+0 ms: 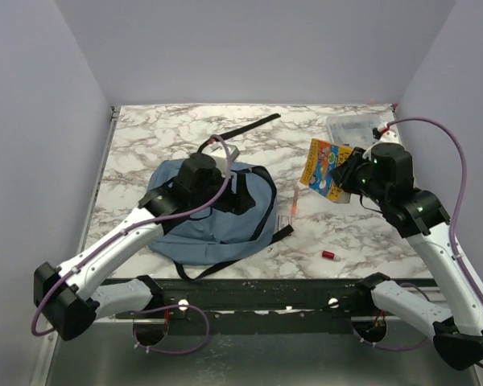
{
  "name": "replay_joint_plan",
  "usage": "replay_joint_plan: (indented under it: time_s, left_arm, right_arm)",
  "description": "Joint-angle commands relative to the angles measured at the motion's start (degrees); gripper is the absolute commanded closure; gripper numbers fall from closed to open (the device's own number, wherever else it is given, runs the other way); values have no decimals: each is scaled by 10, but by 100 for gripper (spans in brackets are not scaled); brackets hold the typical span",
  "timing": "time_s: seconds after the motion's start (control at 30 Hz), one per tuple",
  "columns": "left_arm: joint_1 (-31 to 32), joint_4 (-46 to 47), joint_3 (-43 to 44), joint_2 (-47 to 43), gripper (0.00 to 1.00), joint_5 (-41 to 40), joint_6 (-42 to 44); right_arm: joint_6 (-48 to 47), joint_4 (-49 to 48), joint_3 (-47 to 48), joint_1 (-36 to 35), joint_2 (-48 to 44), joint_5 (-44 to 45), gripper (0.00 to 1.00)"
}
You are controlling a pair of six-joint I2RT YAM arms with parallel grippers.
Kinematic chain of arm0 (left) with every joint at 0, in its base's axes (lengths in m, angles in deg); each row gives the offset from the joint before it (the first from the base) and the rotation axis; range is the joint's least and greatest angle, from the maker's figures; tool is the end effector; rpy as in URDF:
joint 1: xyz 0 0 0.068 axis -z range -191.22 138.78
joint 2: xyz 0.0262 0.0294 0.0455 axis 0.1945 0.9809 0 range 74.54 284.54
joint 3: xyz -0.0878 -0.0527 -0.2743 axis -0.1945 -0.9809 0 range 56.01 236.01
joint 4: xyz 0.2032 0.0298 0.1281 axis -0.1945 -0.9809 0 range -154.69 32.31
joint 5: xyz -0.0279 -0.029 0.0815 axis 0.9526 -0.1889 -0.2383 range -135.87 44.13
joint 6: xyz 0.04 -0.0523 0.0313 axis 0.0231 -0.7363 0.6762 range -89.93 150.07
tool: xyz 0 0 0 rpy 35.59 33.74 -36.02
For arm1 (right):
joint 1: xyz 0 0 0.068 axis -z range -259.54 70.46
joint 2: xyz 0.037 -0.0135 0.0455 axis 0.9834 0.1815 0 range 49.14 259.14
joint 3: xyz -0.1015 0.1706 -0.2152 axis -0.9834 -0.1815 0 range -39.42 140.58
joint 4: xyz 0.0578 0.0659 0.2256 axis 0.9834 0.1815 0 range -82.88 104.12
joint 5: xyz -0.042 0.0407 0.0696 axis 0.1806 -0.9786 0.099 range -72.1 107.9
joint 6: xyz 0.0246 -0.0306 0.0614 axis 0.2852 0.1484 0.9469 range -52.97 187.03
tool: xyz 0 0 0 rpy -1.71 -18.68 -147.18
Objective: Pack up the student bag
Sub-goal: Pick up the book from the center of the board, then place the book in the student bag.
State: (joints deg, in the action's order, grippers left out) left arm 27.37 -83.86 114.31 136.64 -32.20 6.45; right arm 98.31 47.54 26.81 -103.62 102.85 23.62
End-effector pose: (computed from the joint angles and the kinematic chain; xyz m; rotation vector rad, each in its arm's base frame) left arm 0.1705 -0.1544 0.3436 0.4384 2.1650 -0.8838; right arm 0.1633 0.0663 0.3872 0.1943 2.0831 0.4924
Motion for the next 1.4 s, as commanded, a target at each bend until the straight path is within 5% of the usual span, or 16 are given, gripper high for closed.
replay_joint_plan:
  time_s: [0.0, 0.4, 0.57, 0.7, 1.03, 1.1, 1.17, 1.37]
  left_arm:
    - [77, 35, 26, 85, 31, -131, -43]
    - [161, -67, 158, 299, 32, -276, 42]
    - [163, -108, 193, 329, 48, -340, 78]
    - [163, -112, 185, 329, 54, -325, 104]
    - [163, -114, 212, 384, 44, -269, 116]
    - [162, -114, 227, 399, 51, -258, 128]
    - [162, -118, 236, 395, 96, -279, 128]
    - [160, -76, 167, 268, 100, -376, 101]
  right_arm:
    - [-12, 29, 40, -1, -36, 103, 100]
    - [23, 11, 11, 0, -50, 7, 100]
    - [40, 4, -11, -1, -59, 16, 100]
    - [56, 1, -32, -1, -66, 21, 100]
    - [63, 14, -31, 0, -53, -23, 100]
    - [63, 14, -32, 0, -47, -36, 100]
    - [64, 17, -31, -1, -40, -51, 100]
    - [86, -15, -56, -1, -24, -168, 100]
